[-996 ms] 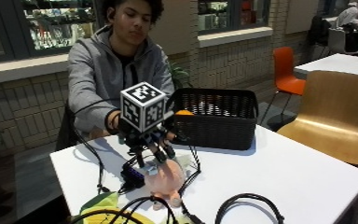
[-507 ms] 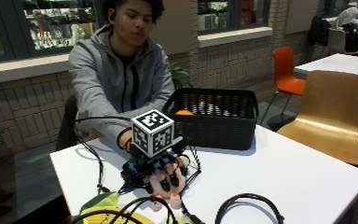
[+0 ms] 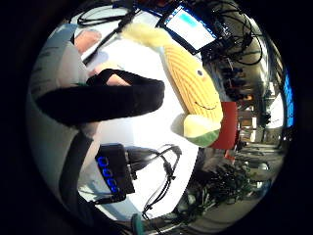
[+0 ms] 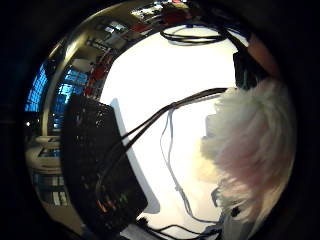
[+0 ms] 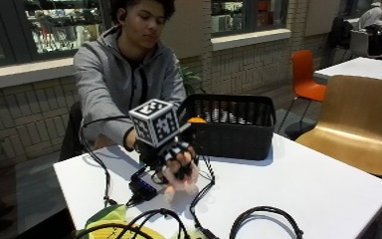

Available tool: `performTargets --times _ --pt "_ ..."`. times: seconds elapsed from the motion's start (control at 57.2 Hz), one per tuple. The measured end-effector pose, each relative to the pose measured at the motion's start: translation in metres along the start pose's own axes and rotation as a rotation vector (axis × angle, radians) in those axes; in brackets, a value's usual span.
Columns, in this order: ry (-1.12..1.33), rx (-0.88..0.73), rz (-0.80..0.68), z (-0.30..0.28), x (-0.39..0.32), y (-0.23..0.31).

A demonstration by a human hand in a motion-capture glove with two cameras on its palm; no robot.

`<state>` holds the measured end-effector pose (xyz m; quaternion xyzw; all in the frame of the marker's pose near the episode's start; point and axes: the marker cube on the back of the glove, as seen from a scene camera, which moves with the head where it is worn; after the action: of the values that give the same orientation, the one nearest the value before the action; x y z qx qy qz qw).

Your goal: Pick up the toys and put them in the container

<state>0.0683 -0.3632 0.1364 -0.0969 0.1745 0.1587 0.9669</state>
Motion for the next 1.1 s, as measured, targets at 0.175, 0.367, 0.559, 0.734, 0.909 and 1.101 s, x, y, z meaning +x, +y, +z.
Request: performTargets --times 0.175,0.367,0.559,0.734,0.909,1.101 --pt "-0.114 0.112 -0.243 -0.101 -0.070 0.006" --pt "-0.065 0.132 -0.521 -0.123 -0.193 0.038" --pt "0.054 0.091 -0.712 -0.095 -0.252 0.047" --pt "-0.009 0.018 -0.697 -0.087 -0.276 0.058" --pt "-0.015 -0.206 -0.735 -0.084 -0.278 0.067" --pt "0.009 -0.121 -0.727 -0.094 -0.274 0.072"
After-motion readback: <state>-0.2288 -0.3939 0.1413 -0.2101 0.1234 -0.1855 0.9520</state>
